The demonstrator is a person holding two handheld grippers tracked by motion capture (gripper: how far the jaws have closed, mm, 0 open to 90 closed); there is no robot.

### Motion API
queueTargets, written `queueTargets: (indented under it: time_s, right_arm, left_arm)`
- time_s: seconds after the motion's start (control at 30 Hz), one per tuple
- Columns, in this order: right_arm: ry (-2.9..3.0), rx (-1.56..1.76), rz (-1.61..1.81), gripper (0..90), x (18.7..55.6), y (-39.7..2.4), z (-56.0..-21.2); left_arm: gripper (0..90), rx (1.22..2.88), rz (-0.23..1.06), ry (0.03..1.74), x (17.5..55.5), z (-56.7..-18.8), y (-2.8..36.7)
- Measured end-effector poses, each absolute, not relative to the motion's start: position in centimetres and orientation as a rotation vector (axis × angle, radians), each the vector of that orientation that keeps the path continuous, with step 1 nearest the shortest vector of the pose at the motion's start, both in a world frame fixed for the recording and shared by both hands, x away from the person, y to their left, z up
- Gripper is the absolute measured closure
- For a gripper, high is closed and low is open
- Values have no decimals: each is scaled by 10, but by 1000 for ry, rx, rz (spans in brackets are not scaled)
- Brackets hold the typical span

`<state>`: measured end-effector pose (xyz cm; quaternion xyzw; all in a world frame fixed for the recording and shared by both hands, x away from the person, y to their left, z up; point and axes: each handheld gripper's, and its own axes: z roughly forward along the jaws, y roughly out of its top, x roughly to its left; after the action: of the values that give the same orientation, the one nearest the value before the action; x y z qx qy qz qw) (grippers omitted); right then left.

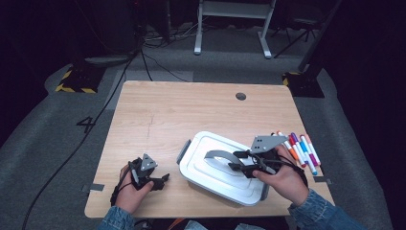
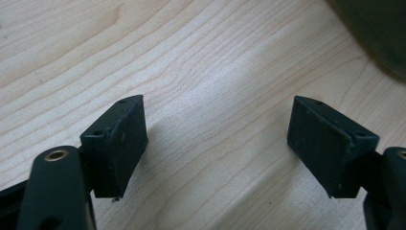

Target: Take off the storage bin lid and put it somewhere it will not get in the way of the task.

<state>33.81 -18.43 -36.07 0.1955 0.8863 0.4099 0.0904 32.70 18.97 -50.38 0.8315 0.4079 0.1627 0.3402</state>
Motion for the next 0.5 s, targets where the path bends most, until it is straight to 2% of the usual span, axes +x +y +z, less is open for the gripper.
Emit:
queueTargets:
  time_s: [0.03,0.1,0.5]
  right_arm:
    - [2641,575,1205,646,339,-182,-360]
    - [2650,588,1175,663,339,-179,-358]
    - [2612,548,1254,669,342,-181,-335]
  left_arm:
    - [213,2163,422,1063,327,-504,190]
    - [213,2164,422,1064,327,-504,190]
    - [207,2159,411,1065,326,-504,190]
